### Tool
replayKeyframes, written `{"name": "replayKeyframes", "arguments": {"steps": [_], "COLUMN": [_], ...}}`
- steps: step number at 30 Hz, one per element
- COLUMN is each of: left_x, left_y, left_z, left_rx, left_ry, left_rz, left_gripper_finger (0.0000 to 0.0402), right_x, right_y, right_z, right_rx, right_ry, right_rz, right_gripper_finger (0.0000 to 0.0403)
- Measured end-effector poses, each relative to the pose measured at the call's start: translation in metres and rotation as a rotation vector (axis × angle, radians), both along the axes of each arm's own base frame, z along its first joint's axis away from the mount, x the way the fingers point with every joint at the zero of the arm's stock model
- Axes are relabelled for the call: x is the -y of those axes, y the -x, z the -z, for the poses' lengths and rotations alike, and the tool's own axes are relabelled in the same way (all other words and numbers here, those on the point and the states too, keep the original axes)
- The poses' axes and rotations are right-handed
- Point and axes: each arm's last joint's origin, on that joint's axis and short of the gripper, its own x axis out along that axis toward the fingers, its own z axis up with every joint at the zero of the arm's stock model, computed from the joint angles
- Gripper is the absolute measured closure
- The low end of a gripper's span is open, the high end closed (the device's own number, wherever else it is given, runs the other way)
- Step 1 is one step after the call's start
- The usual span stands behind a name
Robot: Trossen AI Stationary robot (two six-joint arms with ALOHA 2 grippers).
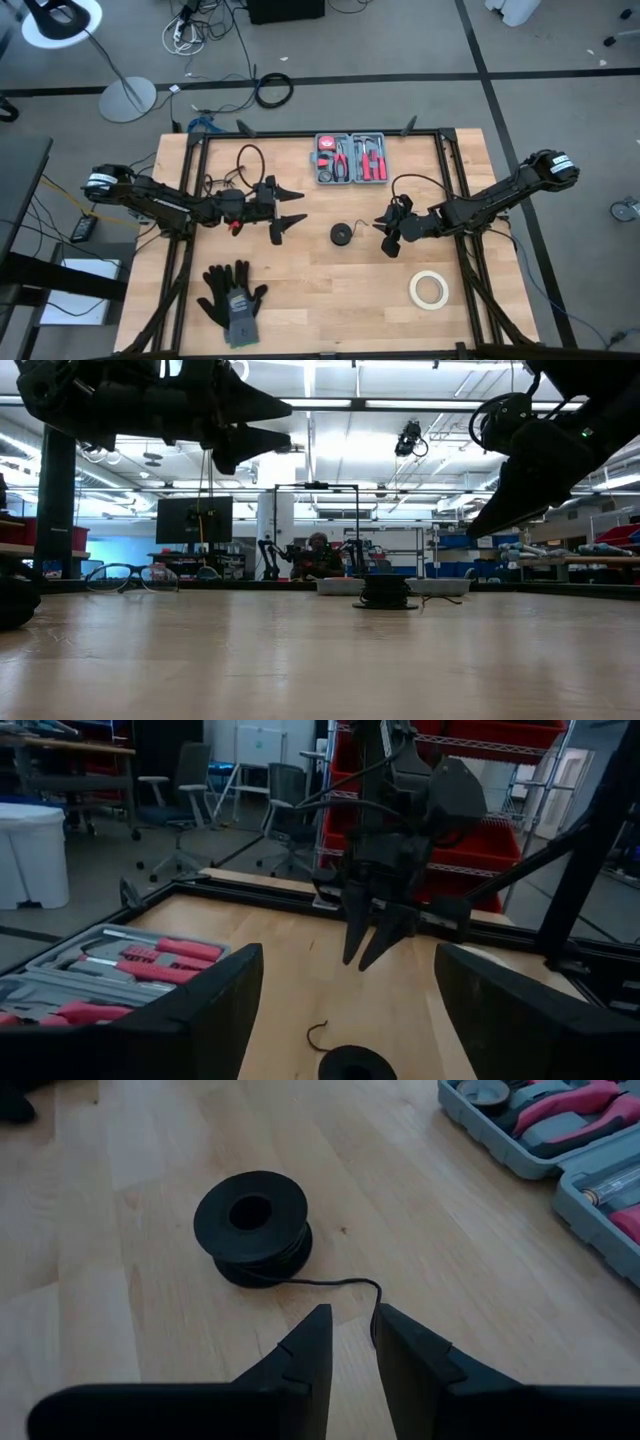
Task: Coil cords
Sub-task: Uncoil the black wire from the black spool
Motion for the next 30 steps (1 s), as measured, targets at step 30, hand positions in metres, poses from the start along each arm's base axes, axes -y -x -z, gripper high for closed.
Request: {"name": "replayKeyframes", "arguments": {"steps": [30], "left_x": [-0.0011], "left_y": [0.0002], "left_z": [0.0004], "left_rx": [-0.003], "left_ry": [0.008], "left_rz": [-0.04], "left_gripper_finger": [0.0009], "right_x": [0.0], "right_y": [0.0], "right_z": [0.0], "right_rx": [0.0], "right_ry": [0.0], "right_rz": [0.0], "right_gripper_finger": [0.0323]}}
